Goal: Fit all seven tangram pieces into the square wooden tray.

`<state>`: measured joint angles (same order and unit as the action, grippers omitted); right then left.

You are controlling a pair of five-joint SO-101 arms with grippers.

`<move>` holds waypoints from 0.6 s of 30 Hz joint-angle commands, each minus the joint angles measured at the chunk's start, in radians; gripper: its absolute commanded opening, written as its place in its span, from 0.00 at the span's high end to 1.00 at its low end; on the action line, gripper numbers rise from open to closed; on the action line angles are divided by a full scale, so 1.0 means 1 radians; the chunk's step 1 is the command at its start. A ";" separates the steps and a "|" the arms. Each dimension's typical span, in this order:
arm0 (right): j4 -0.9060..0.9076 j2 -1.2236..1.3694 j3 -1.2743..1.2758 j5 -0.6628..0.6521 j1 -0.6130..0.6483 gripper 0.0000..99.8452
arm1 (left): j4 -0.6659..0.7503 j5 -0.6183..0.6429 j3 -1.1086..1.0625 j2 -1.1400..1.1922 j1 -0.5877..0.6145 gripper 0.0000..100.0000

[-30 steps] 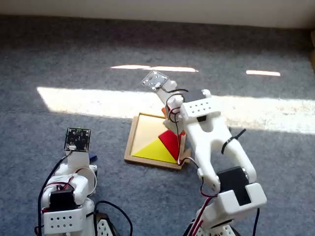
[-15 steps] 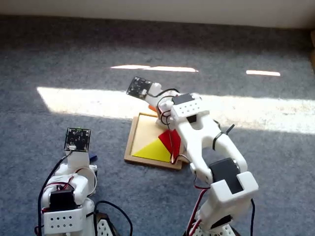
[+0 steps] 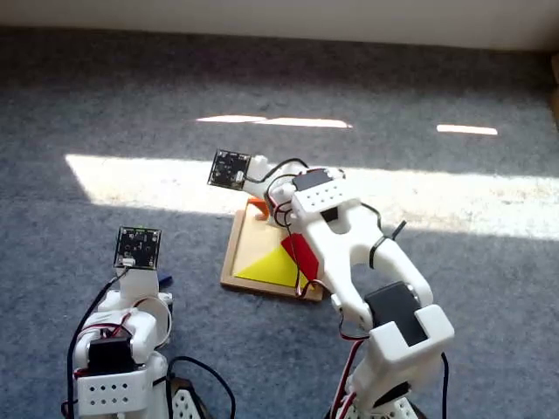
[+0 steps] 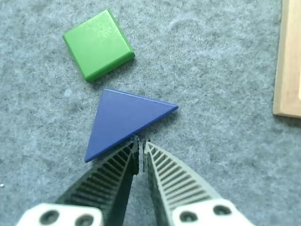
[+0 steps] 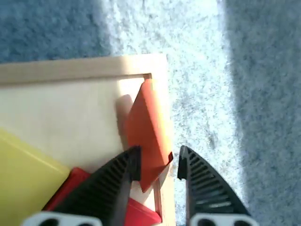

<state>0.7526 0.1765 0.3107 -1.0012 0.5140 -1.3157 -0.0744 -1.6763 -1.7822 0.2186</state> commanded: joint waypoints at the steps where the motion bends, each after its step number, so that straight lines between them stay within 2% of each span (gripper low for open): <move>1: -0.007 -0.016 -0.041 -0.009 0.012 0.83 | -0.008 -0.006 -0.019 -0.041 0.013 0.96; 10: 0.186 -0.019 -0.050 -0.005 0.050 0.83 | -0.008 -0.006 -0.019 -0.041 0.013 0.96; 18: 0.191 -0.016 -0.128 0.186 0.064 0.83 | -0.008 -0.006 -0.019 -0.041 0.013 0.96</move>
<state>0.9352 0.1765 0.2509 -0.8661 0.5585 -1.3157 -0.0744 -1.6763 -1.7822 0.2186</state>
